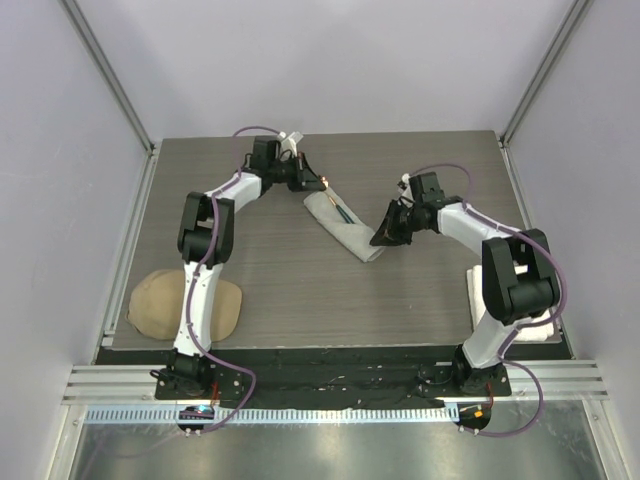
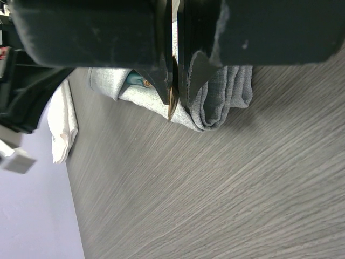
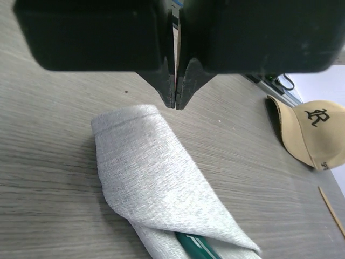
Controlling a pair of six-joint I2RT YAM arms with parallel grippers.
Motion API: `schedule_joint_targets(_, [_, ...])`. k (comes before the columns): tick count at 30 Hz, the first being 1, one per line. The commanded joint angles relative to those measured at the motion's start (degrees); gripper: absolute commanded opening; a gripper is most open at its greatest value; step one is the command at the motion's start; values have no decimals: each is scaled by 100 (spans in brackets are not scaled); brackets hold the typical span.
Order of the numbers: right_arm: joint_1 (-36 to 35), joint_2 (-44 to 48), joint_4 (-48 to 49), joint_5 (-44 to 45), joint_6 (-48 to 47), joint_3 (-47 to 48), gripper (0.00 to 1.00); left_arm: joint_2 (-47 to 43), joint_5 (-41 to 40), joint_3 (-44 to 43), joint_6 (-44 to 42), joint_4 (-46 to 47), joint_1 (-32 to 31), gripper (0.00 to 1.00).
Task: Fold the napkin into a case and place the utensils inside
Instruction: Insert the spoon into the folded napkin.
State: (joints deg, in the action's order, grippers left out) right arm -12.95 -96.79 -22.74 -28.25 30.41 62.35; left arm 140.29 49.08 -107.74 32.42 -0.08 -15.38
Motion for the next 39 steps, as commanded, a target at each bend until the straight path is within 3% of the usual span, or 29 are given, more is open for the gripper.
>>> schedule_joint_targets(1, [-50, -383, 296, -199, -35, 32, 6, -336, 23, -300, -69, -159, -62, 0])
schedule_joint_targets(19, [-50, -710, 525, 188, -106, -161, 3, -652, -65, -142, -360, -414, -124, 0])
schedule_joint_targets(33, [-50, -780, 516, 180, -132, -161, 2, -433, -241, -906, -957, -1266, -123, 0])
schedule_joint_targets(39, [-58, -771, 516, 171, -141, -144, 2, -423, -74, -854, -904, -1267, -229, 0])
